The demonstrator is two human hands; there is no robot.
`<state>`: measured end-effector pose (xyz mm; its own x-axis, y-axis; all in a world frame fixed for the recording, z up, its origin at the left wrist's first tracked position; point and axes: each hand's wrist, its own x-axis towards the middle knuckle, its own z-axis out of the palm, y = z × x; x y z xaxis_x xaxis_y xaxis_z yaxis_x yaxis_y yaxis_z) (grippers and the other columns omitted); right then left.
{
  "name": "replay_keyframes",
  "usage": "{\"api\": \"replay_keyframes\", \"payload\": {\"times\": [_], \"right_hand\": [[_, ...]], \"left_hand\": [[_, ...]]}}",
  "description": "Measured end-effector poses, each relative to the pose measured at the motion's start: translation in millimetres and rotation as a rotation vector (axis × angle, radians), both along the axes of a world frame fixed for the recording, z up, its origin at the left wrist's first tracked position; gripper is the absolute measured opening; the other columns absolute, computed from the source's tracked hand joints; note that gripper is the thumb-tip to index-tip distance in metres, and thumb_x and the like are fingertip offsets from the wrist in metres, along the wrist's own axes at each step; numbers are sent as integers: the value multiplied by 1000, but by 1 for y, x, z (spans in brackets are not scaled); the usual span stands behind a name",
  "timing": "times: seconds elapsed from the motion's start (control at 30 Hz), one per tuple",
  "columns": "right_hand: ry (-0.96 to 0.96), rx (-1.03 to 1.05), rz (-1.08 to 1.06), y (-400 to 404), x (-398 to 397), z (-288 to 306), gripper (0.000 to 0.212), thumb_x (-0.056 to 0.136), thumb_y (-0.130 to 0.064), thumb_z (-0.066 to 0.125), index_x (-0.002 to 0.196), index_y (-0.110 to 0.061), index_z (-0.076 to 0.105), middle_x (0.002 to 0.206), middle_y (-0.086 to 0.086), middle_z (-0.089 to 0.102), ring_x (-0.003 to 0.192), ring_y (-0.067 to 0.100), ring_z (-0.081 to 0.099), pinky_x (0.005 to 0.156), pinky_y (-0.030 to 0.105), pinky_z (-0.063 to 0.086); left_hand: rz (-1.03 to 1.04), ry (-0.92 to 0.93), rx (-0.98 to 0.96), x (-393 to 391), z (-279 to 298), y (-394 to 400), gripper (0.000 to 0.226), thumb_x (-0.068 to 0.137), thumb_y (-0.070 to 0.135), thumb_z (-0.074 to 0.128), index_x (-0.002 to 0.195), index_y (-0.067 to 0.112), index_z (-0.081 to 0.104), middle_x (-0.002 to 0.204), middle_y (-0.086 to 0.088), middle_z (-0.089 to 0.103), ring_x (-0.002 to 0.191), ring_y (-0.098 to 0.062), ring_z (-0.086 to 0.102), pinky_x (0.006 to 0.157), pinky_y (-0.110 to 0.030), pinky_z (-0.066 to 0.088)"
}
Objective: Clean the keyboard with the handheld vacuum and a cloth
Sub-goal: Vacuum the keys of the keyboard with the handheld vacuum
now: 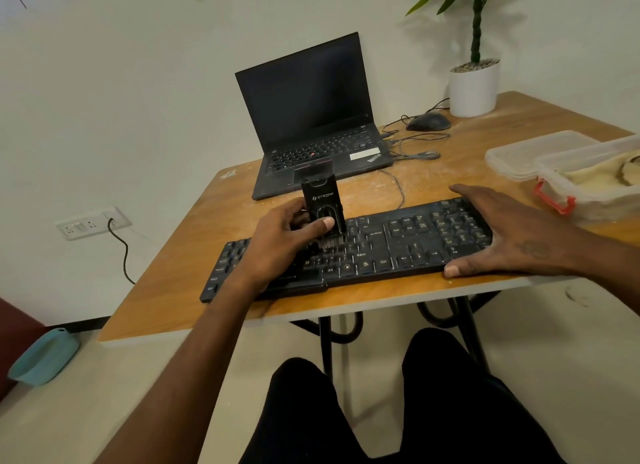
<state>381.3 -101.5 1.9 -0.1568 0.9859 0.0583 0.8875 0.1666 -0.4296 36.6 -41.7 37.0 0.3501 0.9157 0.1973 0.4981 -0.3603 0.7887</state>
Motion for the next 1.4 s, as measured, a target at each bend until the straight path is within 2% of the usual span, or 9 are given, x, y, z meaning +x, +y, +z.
{"api": "replay_keyframes", "payload": {"times": [0.1,0.23,0.37,0.5,0.63,0.8,1.0,1.23,1.4], "right_hand": [[-18,9,-5,0,-1,0,143,41,-104,58,157,-43,2,166,-9,18,148,18,28,114,50,39],[-26,23,-11,1,-1,2,142,43,-104,58,158,-42,4,166,-8,20,148,20,30,113,52,39],[-43,35,-13,0,-1,3,138,45,-104,57,157,-42,6,165,-7,24,145,18,33,112,50,41],[-41,39,-16,0,-1,2,137,45,-104,58,157,-42,8,163,-7,26,144,18,35,110,49,43],[-34,43,-13,0,1,1,137,45,-103,58,157,-41,10,163,-7,27,143,18,36,110,48,43],[-28,42,-9,2,2,-3,135,46,-102,59,157,-41,10,163,-8,28,142,17,36,111,50,42],[-25,38,-11,1,1,-3,134,47,-101,60,156,-42,11,162,-6,29,142,19,37,110,53,42],[-33,47,-10,3,0,-3,134,48,-101,60,157,-39,14,161,-4,31,141,22,39,110,53,42],[-24,54,-20,2,0,-3,133,48,-98,61,157,-37,16,160,-1,34,140,22,40,109,43,40]], "left_hand": [[-53,-37,-36,-12,-4,-25,40,98,24,69,137,18,61,122,2,76,112,-14,74,91,-34,62],[-96,-74,-33,-22,-7,-43,44,99,18,68,142,16,58,129,-1,73,120,-16,70,97,-32,60],[-62,-39,1,-10,-3,-27,41,100,19,69,139,17,60,122,1,76,111,-13,74,91,-28,61],[31,53,93,9,3,9,44,97,31,73,139,20,61,122,4,75,109,-9,72,100,-41,58],[73,72,75,14,6,30,42,97,34,73,135,19,64,122,2,76,109,-11,73,103,-48,56],[-8,32,45,9,3,6,43,97,29,73,137,18,62,120,0,76,105,-12,75,97,-44,61],[-122,-75,-44,-1,-8,-33,42,99,20,71,139,16,60,125,-1,75,114,-15,73,95,-33,61],[-104,-9,2,7,-3,-22,40,99,26,70,137,16,62,123,-2,75,109,-15,74,97,-41,61],[10,86,66,24,1,26,40,97,39,73,129,17,66,117,1,77,104,-14,75,98,-51,59]]}}
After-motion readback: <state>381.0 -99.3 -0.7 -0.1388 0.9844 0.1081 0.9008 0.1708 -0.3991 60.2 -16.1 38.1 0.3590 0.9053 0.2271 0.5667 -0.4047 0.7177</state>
